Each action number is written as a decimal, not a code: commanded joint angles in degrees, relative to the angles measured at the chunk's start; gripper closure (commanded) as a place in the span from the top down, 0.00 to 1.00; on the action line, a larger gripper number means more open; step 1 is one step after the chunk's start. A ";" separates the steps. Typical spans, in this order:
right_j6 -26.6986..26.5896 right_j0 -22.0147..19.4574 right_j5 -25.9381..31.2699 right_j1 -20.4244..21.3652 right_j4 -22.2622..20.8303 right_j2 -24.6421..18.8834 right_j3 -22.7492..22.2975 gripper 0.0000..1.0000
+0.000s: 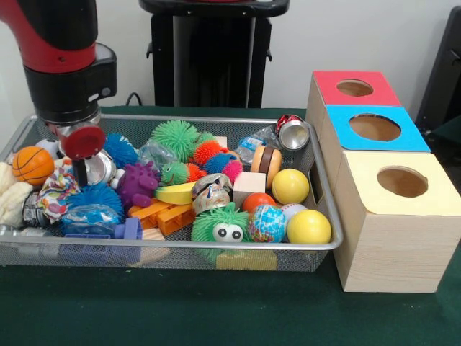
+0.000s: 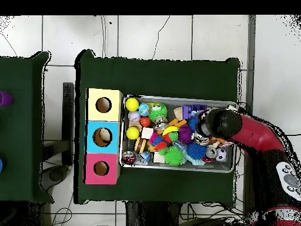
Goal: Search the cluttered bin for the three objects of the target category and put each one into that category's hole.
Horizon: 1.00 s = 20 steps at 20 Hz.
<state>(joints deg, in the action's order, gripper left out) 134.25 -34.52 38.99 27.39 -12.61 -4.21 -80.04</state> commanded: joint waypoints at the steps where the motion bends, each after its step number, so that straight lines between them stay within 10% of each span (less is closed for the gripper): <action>1: -15.04 -2.52 2.08 -2.35 -4.53 -6.93 1.52 0.00; 20: -16.23 -6.31 5.06 -1.19 -9.03 -10.50 3.10 0.00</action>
<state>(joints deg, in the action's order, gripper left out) 134.05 -40.08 39.00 27.22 -18.43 -9.10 -79.06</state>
